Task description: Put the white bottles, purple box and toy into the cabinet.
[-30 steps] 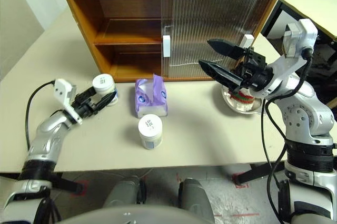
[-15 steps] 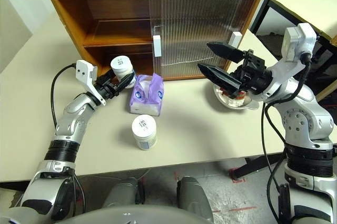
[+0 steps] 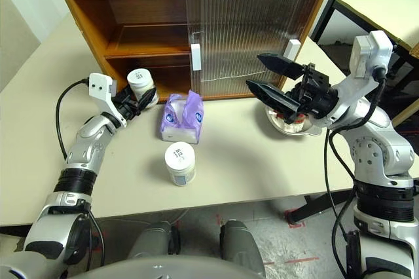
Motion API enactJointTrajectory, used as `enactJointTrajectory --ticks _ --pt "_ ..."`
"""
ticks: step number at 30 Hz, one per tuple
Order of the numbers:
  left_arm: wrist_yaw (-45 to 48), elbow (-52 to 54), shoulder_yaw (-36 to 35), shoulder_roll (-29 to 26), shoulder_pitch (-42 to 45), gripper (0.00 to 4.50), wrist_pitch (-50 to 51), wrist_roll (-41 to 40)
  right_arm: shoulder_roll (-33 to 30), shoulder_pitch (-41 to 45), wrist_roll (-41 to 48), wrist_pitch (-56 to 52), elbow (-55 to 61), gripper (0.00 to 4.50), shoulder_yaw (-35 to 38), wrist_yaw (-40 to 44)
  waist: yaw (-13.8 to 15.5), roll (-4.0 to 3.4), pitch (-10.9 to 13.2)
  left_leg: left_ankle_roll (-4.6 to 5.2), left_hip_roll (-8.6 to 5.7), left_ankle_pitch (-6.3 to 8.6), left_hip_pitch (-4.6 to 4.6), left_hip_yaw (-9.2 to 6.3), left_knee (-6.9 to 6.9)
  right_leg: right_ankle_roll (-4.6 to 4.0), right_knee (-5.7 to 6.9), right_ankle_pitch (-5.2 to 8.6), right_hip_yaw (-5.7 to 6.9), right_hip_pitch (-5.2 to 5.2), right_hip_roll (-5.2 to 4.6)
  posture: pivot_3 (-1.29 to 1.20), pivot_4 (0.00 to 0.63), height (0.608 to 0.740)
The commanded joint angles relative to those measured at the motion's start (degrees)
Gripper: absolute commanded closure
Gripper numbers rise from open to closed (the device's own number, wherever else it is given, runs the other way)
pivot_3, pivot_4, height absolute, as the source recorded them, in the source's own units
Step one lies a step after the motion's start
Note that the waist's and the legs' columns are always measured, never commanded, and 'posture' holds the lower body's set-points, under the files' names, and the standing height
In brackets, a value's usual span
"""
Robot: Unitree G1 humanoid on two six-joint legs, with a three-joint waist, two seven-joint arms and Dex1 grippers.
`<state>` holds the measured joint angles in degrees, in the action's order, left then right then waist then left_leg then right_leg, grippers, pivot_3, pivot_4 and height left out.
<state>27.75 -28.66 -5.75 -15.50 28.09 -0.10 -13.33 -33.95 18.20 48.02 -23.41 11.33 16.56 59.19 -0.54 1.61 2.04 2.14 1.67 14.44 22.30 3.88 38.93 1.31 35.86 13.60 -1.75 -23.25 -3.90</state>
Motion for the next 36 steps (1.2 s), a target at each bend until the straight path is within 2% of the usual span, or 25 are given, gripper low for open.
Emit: enactJointTrajectory --ticks 1,8,14,24,35,36 --pt "-0.8 -2.5 0.0 1.0 3.0 1.43 -2.9 1.1 0.0 -0.5 -0.1 0.9 0.7 0.00 0.4 0.1 0.0 0.01 0.0 0.00 -0.01 0.00 0.00 0.01 0.00 0.00 0.00 0.00 -0.01 0.00 0.00 -0.03 0.000 0.740" --pt "-3.8 -8.8 0.0 2.6 6.5 1.43 -5.6 2.6 0.0 -1.0 0.1 1.0 1.4 0.00 0.6 -0.3 -0.2 0.04 0.0 0.00 -0.03 0.00 0.00 0.04 0.00 -0.01 -0.01 -0.01 -0.04 -0.02 0.03 -0.04 0.000 0.740" --pt "-10.2 -19.4 -1.0 5.4 12.9 1.43 -9.3 4.3 0.1 -1.6 0.3 0.9 1.9 0.00 0.7 -0.7 -0.1 0.14 0.0 0.00 -0.06 0.00 0.00 0.06 0.01 0.04 0.00 -0.04 -0.06 -0.02 0.04 -0.05 0.000 0.740" --pt "-14.0 -32.5 -1.3 6.5 20.8 1.43 -14.1 6.4 0.2 -2.1 0.5 0.5 3.1 0.00 0.8 -1.8 -0.3 0.28 0.1 0.00 -0.11 0.00 0.03 0.08 0.02 0.09 -0.06 -0.07 -0.08 -0.05 0.09 -0.07 0.000 0.740" --pt "-14.5 -38.8 -1.1 7.5 23.7 1.43 -15.9 7.9 -0.1 -2.2 0.8 0.2 3.9 0.00 0.9 -2.7 -0.4 0.29 0.1 -0.01 -0.12 0.01 0.03 0.09 0.02 0.08 -0.05 -0.09 -0.08 -0.05 0.09 -0.07 0.000 0.740" --pt "-14.4 -38.8 -1.0 7.5 23.7 1.08 -15.9 8.1 -0.1 -2.2 0.8 0.2 3.8 0.00 0.9 -2.7 -0.5 0.29 0.1 -0.01 -0.12 0.01 0.03 0.09 0.02 0.08 -0.05 -0.09 -0.08 -0.05 0.09 -0.07 0.000 0.740"
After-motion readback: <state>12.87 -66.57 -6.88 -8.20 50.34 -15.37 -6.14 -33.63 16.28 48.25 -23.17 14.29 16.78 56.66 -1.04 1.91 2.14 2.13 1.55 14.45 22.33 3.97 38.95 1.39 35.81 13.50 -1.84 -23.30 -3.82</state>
